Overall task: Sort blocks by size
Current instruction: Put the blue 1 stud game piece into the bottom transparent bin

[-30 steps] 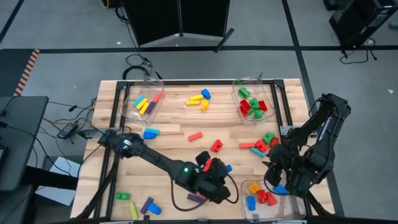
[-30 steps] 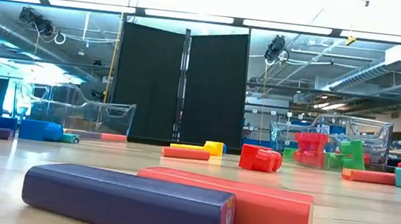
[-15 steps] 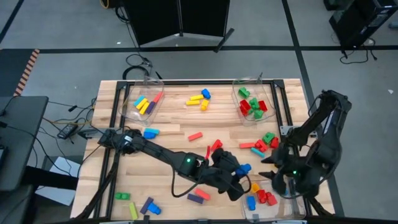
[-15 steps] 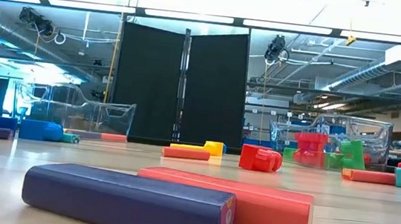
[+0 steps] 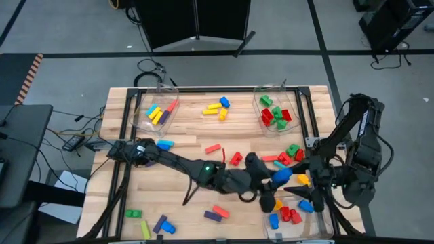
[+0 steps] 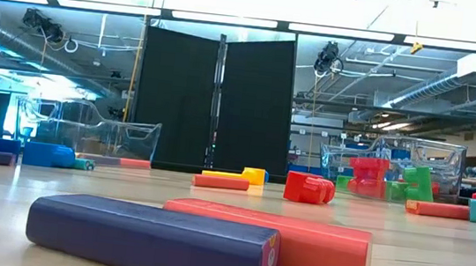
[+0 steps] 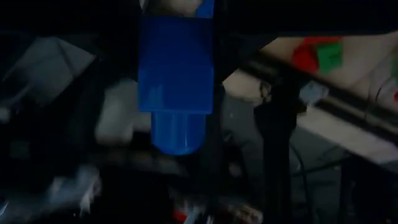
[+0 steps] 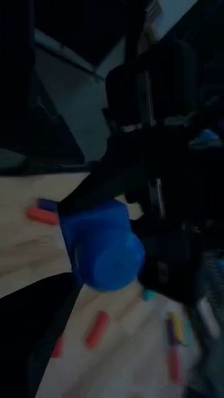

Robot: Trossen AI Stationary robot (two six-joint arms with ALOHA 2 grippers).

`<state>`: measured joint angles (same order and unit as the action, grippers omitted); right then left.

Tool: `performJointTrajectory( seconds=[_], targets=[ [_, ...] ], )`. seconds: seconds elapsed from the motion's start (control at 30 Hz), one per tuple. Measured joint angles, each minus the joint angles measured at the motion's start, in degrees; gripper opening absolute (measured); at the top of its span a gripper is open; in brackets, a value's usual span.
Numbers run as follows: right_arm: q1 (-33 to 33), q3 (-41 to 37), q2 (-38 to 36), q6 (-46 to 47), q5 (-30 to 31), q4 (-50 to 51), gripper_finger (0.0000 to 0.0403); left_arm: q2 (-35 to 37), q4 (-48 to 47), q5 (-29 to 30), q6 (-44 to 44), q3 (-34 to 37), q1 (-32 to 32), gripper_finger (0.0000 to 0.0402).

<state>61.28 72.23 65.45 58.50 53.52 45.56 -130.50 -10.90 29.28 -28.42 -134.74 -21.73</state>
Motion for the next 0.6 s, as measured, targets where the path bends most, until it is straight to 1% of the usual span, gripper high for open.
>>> performJointTrajectory(
  seconds=[0.1,0.23,0.43,0.6],
  targets=[
    [0.0,0.0,-0.2,-5.1,3.1,-4.2,0.0307,0.0,4.5,-0.7,1.0,0.0,0.5,0.0137],
    [-0.1,0.0,-0.2,-11.9,6.8,-9.4,0.0303,0.0,7.2,-1.5,1.2,0.0,0.9,0.0137],
    [0.0,0.0,-1.3,-20.3,7.3,-17.0,0.0293,0.0,9.2,-2.0,1.3,0.0,0.8,0.0137],
    [0.0,0.0,-2.6,-25.0,7.1,-22.3,0.0284,0.0,12.7,-3.0,3.9,0.0,0.9,0.0137]
  ],
)
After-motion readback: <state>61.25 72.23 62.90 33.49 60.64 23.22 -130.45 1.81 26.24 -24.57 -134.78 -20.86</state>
